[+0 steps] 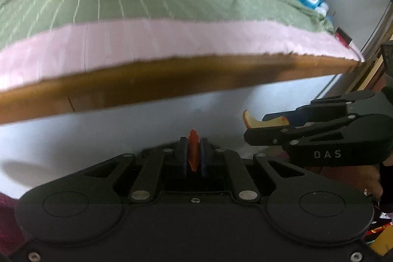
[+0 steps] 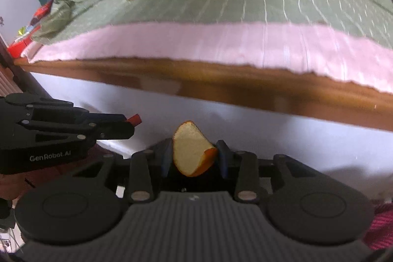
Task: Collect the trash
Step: 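Carry the red stick and apple slice down to the black bin, then open both tools over the bin to drop the items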
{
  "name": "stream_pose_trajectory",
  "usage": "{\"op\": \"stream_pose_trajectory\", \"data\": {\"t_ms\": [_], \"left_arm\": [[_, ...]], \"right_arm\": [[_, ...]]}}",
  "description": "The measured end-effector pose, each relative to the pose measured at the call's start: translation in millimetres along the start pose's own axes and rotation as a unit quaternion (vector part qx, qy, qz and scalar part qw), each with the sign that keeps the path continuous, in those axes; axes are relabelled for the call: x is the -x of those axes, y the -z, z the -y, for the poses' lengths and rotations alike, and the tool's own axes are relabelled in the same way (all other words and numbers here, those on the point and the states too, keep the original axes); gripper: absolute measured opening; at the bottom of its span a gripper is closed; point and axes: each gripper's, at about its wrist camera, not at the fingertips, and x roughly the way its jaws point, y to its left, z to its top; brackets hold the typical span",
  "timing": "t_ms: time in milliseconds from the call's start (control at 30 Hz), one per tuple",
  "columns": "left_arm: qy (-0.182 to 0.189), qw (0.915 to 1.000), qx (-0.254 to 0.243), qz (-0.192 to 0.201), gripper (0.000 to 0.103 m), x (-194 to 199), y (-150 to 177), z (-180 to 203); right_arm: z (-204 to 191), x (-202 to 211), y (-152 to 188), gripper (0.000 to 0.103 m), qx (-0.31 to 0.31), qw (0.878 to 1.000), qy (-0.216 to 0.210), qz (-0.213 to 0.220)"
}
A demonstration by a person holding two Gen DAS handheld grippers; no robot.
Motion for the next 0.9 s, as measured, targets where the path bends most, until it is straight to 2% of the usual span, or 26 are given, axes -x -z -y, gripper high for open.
{"op": "stream_pose_trajectory", "data": {"t_ms": [300, 533, 767, 900], "left_arm": [[-0.001, 0.9983, 0.016, -0.056, 0.01, -33, 8, -13], [-0.019, 0.9954, 0.027, -0.09, 0.01, -67, 17, -21], [-0.026, 0.9917, 0.034, -0.121, 0.01, -89, 24, -24], [-0.029, 0.9901, 0.038, -0.132, 0.01, -94, 25, -25]], "right_arm": [[10, -25, 9, 0.043, -0.028, 0.998, 0.002, -0.052], [20, -51, 15, 0.044, -0.063, 0.994, 0.004, -0.091], [22, -64, 22, 0.045, -0.079, 0.991, 0.003, -0.11], [20, -67, 24, 0.049, -0.079, 0.991, 0.005, -0.111]]}}
